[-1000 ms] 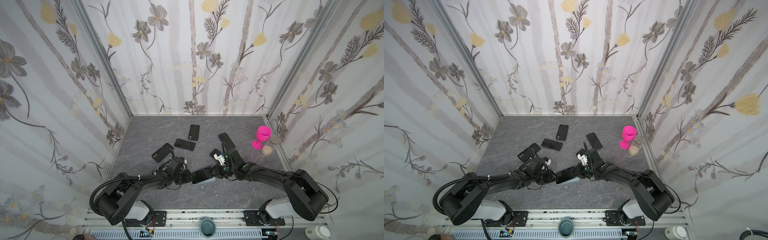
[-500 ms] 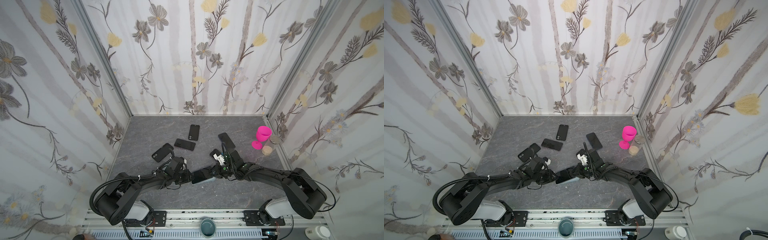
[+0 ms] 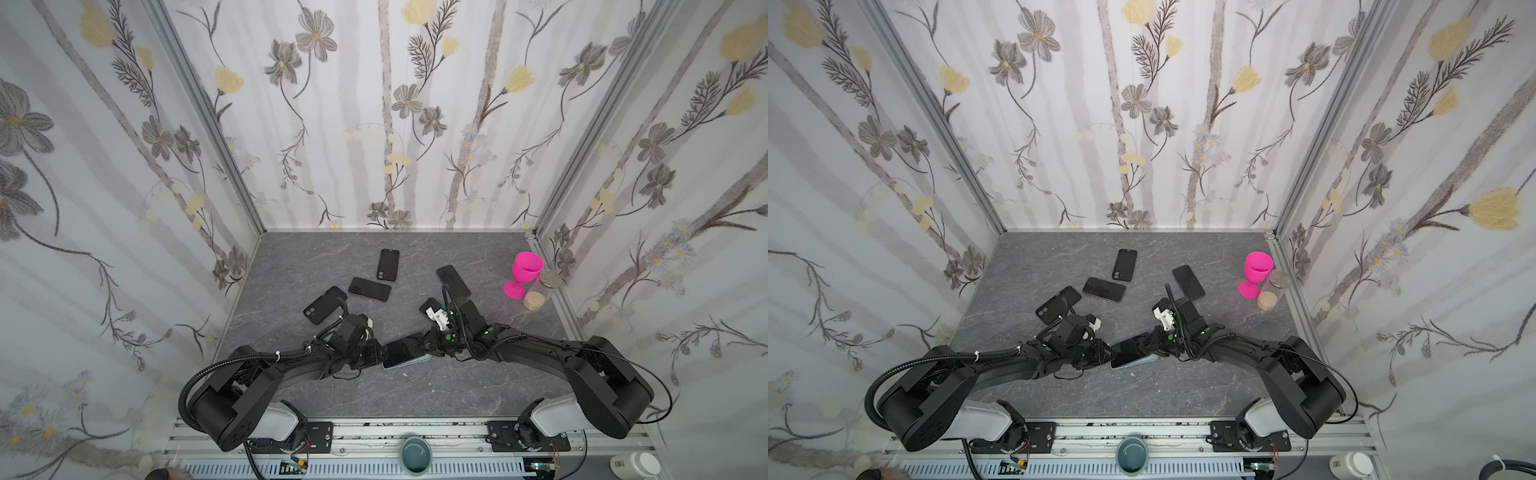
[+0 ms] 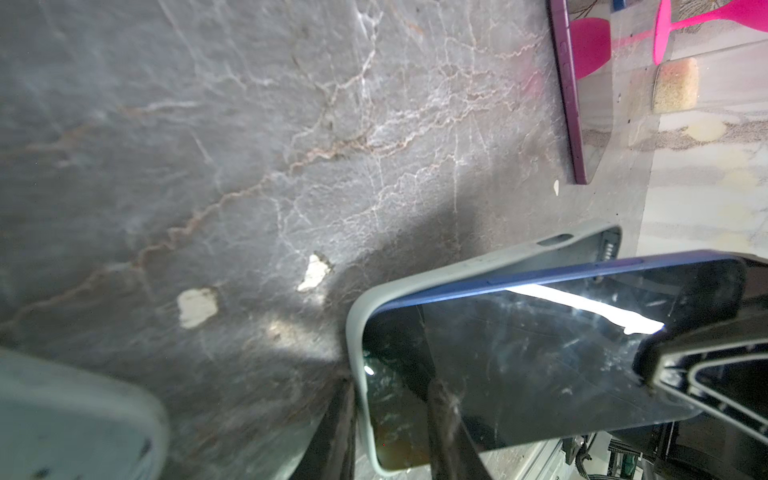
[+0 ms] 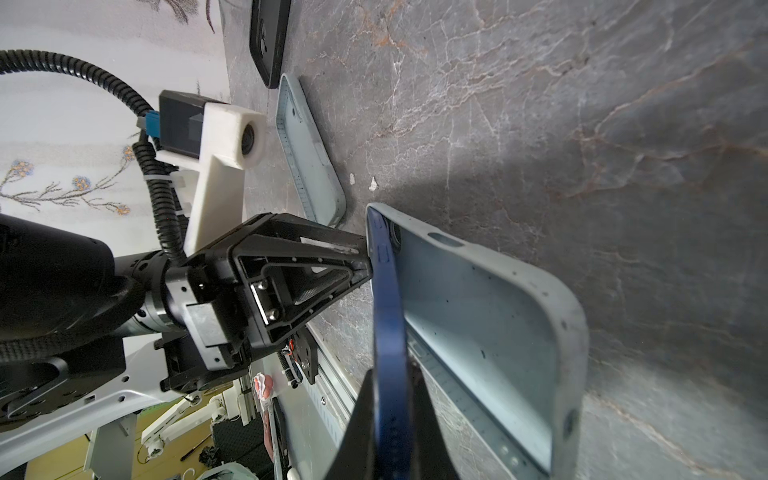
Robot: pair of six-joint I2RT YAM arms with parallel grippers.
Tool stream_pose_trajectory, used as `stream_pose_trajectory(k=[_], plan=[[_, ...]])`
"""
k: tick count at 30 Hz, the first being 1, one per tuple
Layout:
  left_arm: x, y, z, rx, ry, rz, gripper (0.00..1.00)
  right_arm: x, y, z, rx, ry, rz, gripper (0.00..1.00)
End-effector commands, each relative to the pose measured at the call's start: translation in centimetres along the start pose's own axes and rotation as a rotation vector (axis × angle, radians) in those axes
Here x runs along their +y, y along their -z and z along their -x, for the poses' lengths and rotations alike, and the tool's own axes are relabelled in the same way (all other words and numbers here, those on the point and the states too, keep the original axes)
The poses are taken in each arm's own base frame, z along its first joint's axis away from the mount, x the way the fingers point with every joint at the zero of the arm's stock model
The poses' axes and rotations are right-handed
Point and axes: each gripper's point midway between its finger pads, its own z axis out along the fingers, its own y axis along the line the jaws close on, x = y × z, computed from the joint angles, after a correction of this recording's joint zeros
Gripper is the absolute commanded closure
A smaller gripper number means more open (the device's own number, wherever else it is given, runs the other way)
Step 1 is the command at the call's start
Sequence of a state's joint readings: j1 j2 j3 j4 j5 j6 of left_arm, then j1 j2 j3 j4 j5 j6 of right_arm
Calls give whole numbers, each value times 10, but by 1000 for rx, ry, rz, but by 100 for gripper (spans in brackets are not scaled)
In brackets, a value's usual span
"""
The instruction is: Put the phone into the phone case
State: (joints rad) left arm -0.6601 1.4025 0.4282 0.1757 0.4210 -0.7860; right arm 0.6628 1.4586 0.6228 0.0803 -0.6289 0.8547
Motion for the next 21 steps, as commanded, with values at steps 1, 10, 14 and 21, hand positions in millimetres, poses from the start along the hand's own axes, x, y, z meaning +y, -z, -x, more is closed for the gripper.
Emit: stream_pose_trajectory(k=[1,10,14,21], plan=[[0,-3,-5,18,-1,-12,73,-16,-5,-10,31,-29,-69,95],[4,-2,-3,11,-5,12,74,-16,-3,-6,15,-25,-85,80],[11,0,-2,-6,-11,47,74,-17,0,-4,13,-15,-118,72],[15,-1,-4,-1,-9,62,74,-14,4,-1,8,3,-148,60]])
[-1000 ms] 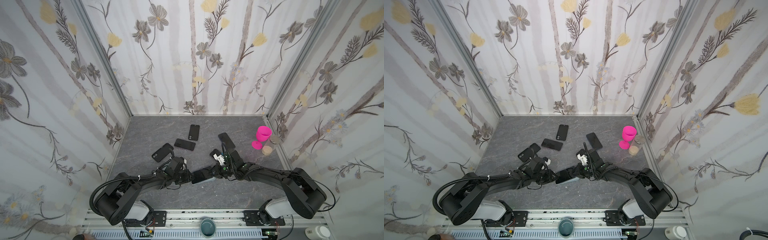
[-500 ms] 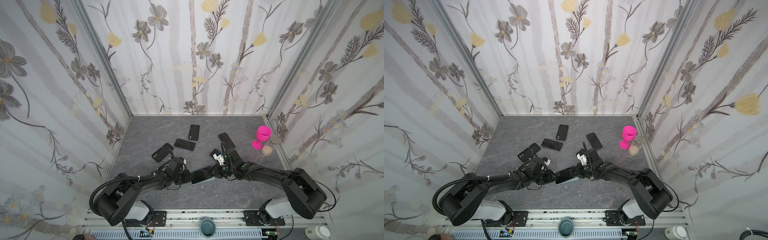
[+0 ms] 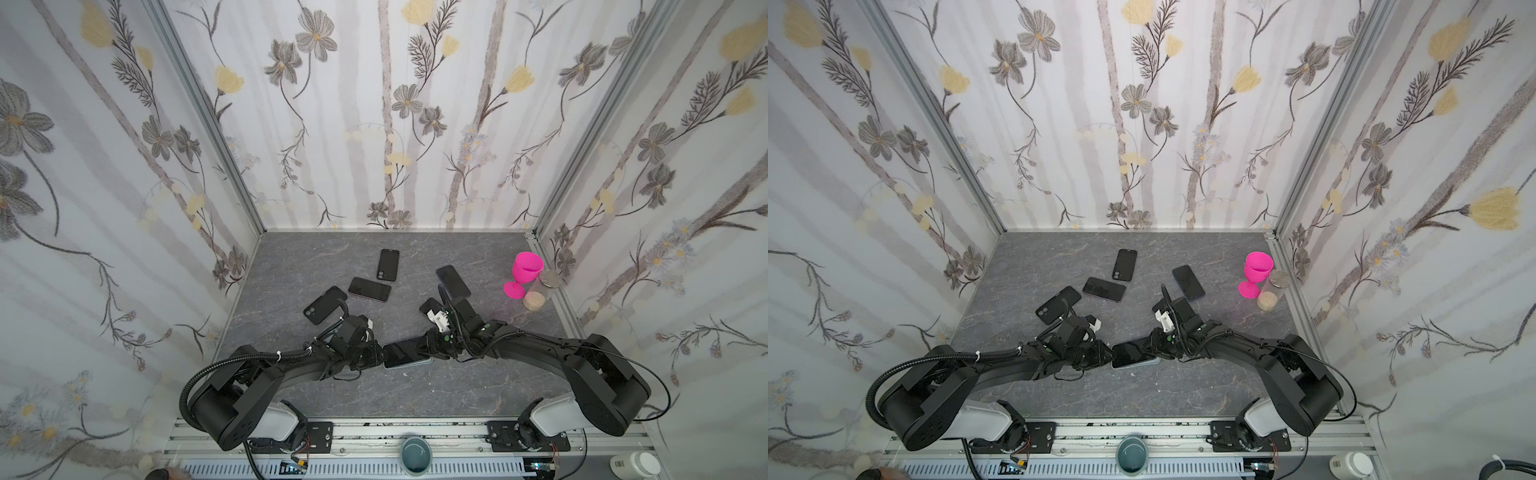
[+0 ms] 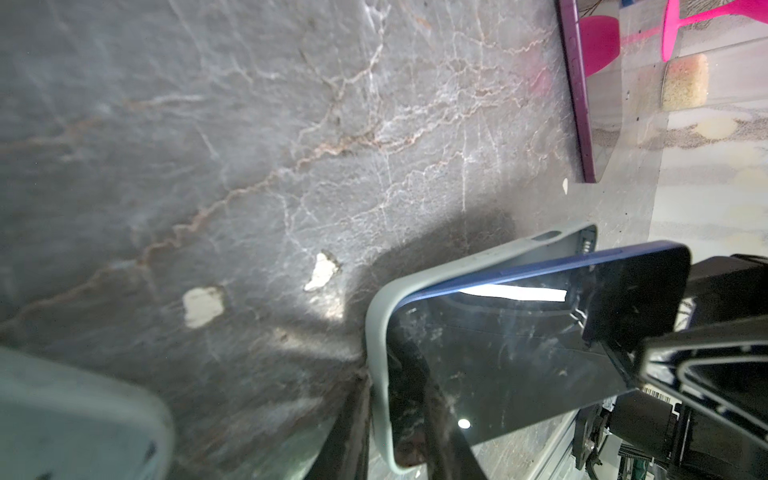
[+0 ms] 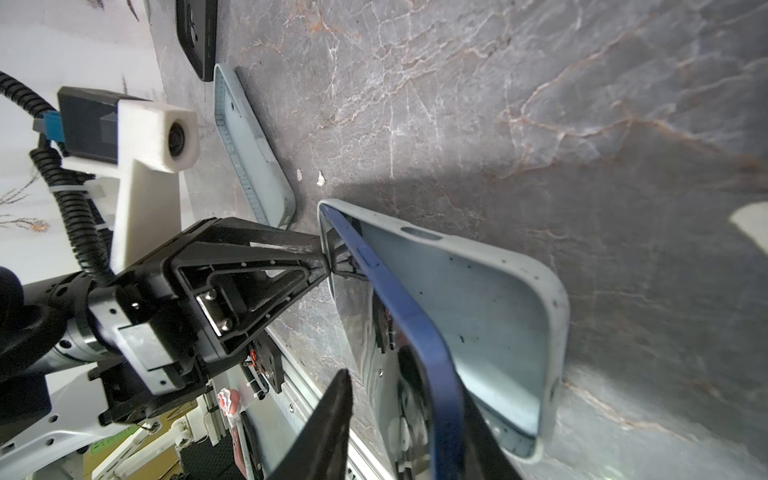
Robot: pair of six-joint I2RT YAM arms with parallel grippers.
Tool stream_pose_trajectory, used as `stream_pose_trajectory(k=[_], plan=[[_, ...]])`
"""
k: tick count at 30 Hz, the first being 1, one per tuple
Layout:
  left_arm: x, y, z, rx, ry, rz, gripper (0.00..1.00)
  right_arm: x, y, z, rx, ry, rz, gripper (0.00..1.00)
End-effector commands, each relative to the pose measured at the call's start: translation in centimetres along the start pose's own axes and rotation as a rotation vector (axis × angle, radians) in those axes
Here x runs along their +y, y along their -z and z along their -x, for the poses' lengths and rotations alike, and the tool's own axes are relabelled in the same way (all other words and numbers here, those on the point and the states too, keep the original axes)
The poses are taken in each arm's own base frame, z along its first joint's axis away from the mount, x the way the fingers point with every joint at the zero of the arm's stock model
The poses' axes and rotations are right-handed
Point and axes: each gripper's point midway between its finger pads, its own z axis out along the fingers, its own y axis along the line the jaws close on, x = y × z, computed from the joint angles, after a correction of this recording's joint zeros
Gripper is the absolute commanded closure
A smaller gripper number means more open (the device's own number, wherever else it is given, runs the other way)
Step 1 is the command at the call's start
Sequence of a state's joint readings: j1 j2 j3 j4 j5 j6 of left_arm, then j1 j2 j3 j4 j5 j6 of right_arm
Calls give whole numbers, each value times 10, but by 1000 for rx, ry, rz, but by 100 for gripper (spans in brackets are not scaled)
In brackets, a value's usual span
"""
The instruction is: Put the phone into the phone case
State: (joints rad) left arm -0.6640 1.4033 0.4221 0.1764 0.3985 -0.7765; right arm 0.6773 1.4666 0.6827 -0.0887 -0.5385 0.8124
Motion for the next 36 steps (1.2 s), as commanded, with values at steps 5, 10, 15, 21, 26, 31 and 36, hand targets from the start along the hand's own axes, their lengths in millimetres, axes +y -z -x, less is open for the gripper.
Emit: stream_pose_trajectory(k=[5,10,15,21,26,31,36], plan=[[12,1,-5,6,2,45,74,-3,7,0,-2,18,-68,55],[12,0,-4,7,-1,46,74,-6,10,-1,-3,27,-97,52],[12,0,-5,11,0,47,74,-10,14,-1,-7,32,-128,47],[12,0,-5,11,-3,50,74,-12,17,-1,-20,36,-141,46],[12,0,-6,13,-3,48,74,-16,19,-4,-19,41,-157,46],[11,-1,-5,16,-3,45,74,-19,20,-5,-16,45,-165,49],[11,0,-5,15,-3,45,74,-28,16,-10,1,43,-185,59]])
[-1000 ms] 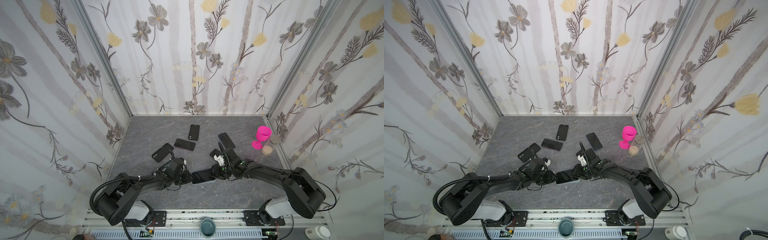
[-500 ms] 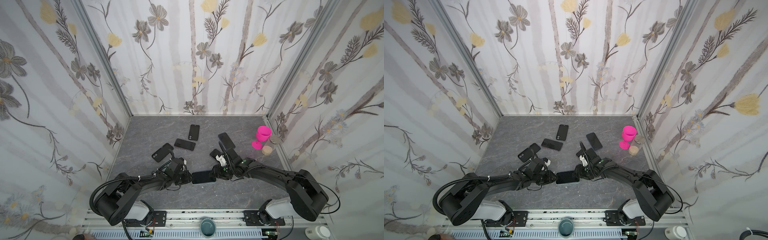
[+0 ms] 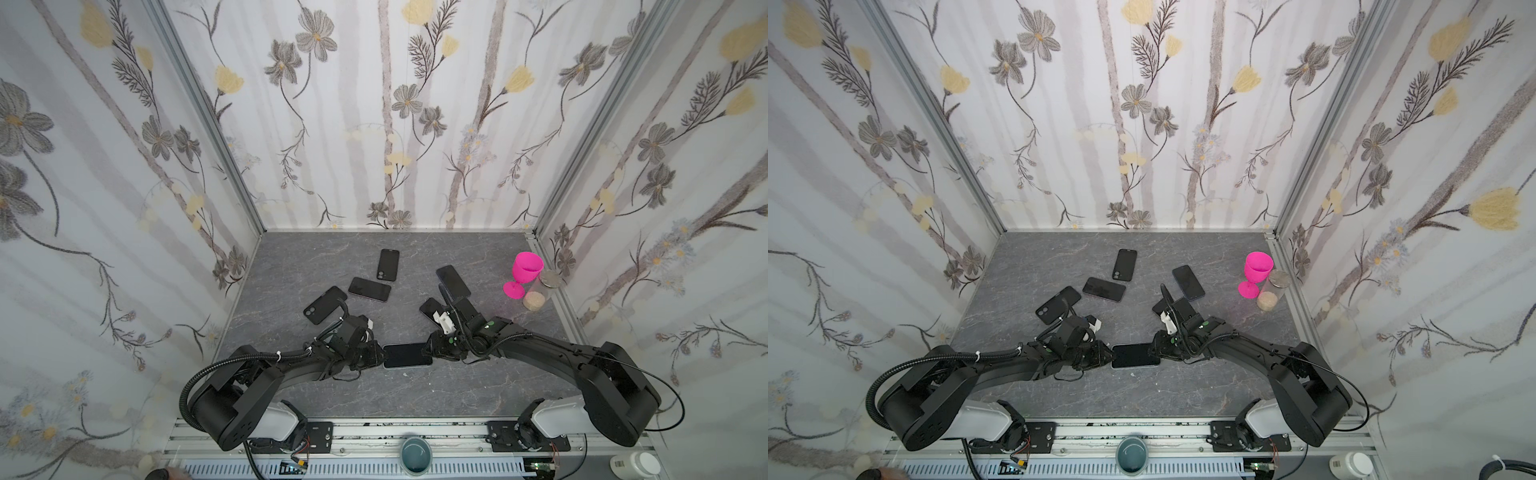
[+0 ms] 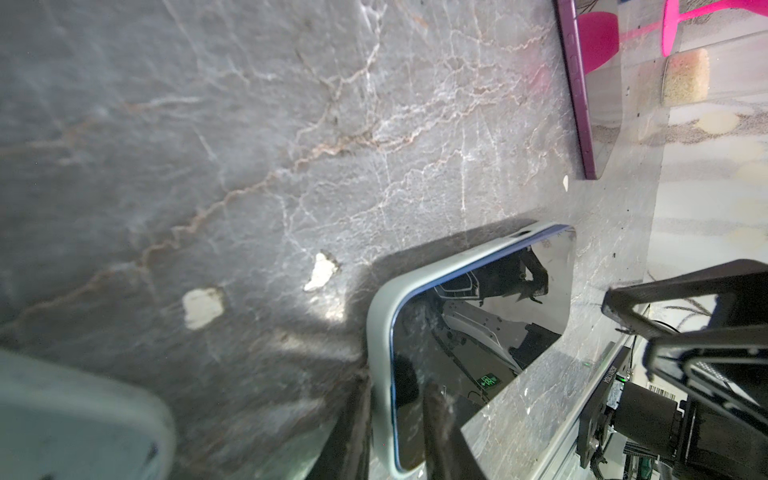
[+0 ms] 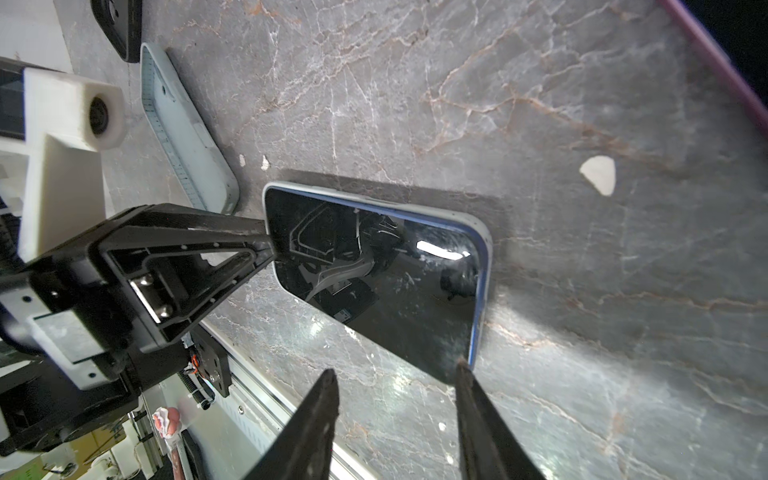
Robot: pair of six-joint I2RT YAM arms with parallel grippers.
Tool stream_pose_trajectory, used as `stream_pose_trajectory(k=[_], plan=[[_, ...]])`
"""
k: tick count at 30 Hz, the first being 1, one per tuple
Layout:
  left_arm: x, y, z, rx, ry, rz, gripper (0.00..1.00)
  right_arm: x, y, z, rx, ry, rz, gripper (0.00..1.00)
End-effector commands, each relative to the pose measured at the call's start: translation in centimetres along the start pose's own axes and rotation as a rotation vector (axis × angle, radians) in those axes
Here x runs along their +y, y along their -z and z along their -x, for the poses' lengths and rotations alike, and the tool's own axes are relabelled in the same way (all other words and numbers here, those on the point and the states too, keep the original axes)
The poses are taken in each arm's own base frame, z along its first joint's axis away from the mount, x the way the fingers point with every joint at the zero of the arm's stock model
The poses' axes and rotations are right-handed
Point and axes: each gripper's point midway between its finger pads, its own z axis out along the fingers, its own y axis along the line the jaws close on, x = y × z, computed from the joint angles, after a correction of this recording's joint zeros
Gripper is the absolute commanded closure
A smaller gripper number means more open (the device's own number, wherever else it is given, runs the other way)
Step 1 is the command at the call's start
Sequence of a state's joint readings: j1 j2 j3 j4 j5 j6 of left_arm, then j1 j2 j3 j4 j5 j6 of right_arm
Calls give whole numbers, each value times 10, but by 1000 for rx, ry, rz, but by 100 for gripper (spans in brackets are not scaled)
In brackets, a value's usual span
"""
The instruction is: Put the phone into the phone case
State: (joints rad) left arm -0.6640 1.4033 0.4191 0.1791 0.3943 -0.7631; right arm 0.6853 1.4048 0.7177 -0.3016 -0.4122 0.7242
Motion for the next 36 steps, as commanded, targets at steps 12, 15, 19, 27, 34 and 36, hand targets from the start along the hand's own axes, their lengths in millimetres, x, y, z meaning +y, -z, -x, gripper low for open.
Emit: stream_pose_trajectory(k=[12,15,19,27,34,36], plan=[[9,-1,-7,28,16,37,75,-16,-13,-12,34,-10,-28,73],[9,-1,-8,34,16,35,76,-13,-14,-12,39,-8,-17,76],[10,-2,-10,42,19,35,76,-12,-15,-12,45,-5,-11,77],[9,-2,-11,49,18,31,77,-10,-19,-13,58,-2,-2,80],[13,0,-10,34,17,51,78,-5,-18,-10,54,9,2,80],[13,1,-8,22,15,55,79,-8,-15,-7,37,17,-26,78]])
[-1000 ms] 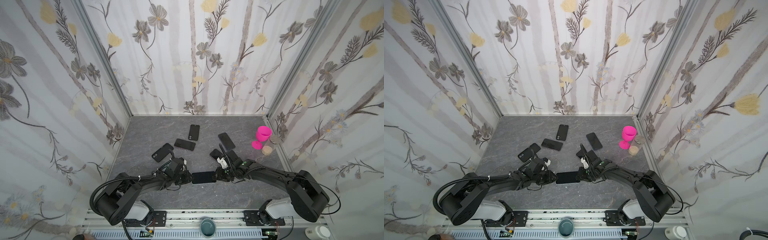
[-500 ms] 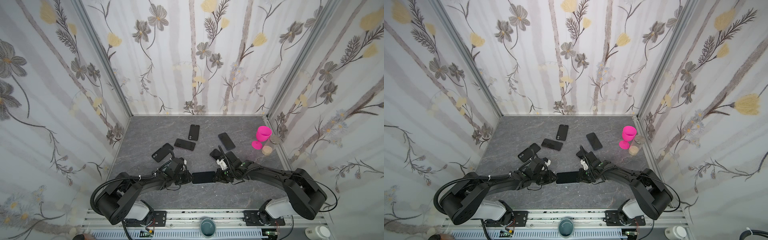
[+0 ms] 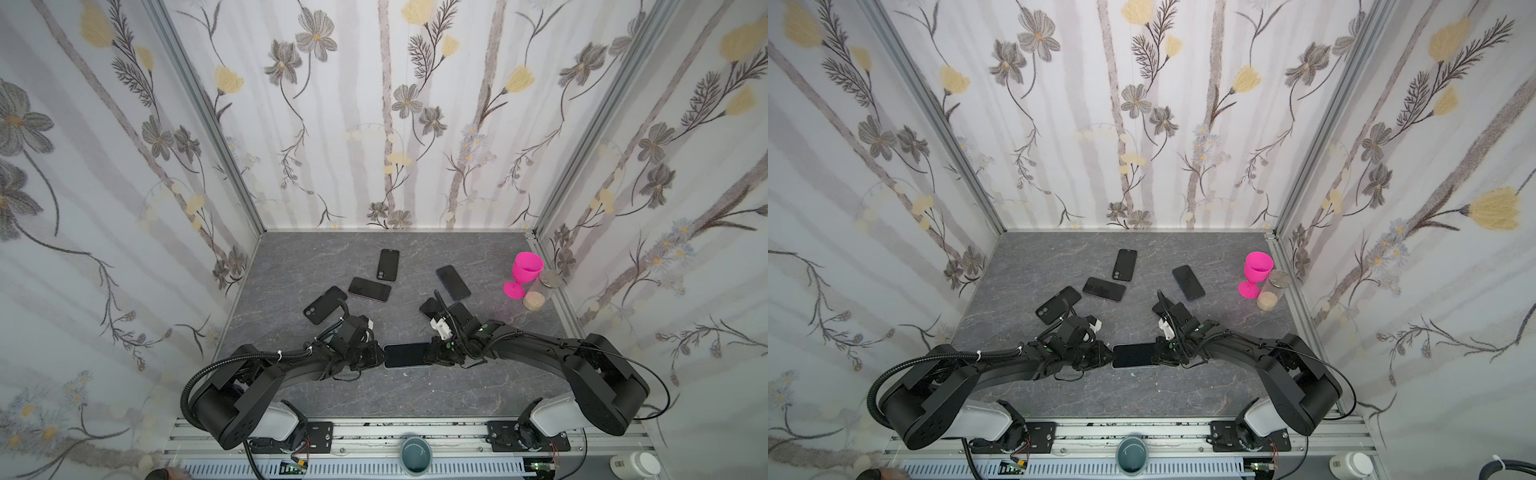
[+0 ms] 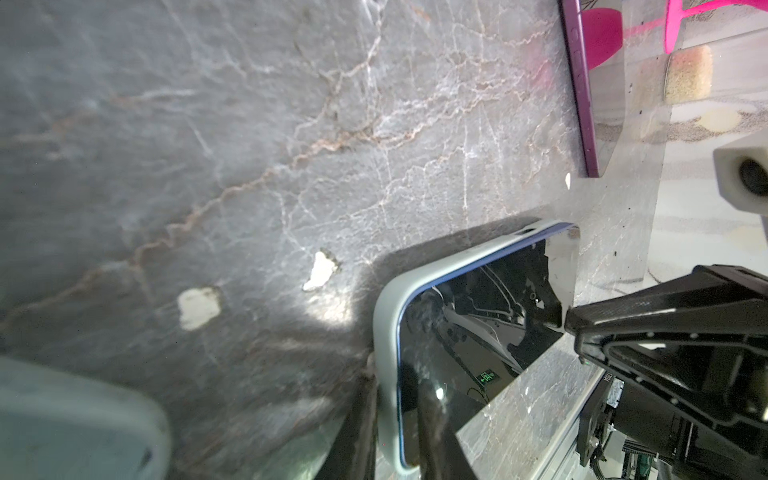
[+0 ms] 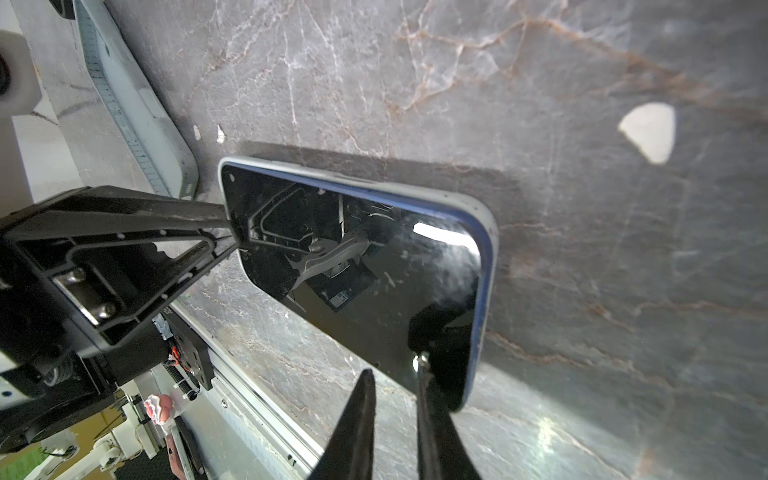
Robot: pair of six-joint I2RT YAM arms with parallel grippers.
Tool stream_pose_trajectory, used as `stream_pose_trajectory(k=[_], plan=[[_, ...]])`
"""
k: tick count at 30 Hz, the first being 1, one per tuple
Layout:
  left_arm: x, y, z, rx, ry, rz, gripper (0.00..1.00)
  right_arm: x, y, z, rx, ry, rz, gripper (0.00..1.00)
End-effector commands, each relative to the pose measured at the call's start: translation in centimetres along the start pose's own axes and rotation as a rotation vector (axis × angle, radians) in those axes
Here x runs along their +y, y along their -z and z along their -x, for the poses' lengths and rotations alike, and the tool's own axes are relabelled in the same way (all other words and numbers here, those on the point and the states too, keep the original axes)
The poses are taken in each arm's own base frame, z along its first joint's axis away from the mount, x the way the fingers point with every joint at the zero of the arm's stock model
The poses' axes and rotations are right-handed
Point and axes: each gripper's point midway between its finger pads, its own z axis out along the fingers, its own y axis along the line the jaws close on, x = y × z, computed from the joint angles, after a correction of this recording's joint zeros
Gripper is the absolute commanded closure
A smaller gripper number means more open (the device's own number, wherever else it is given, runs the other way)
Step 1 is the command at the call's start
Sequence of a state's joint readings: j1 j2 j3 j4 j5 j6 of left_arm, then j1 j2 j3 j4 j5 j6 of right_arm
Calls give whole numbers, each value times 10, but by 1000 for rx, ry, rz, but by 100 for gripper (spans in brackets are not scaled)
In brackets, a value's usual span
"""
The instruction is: Put the phone into the phone case
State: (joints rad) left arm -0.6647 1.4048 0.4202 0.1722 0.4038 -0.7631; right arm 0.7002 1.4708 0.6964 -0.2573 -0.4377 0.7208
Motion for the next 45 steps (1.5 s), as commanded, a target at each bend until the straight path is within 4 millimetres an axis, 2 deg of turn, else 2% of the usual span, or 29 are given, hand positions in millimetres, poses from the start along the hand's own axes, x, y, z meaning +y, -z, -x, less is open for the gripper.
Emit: stream_pose_trajectory(k=[1,6,15,24,28,45], plan=[[14,2,-5,9,13,58,79,-1,6,6,-31,22,-35,78],[15,1,-6,12,15,62,79,-5,13,10,-65,33,-70,77],[14,-1,-6,21,13,57,79,-24,6,4,-35,26,-141,77],[14,-2,-8,33,19,55,79,-20,2,2,-20,29,-114,81],[14,-3,-10,43,21,52,79,-17,0,0,-13,30,-96,87],[15,-6,-15,63,26,55,78,-19,-9,-8,18,18,-80,90]])
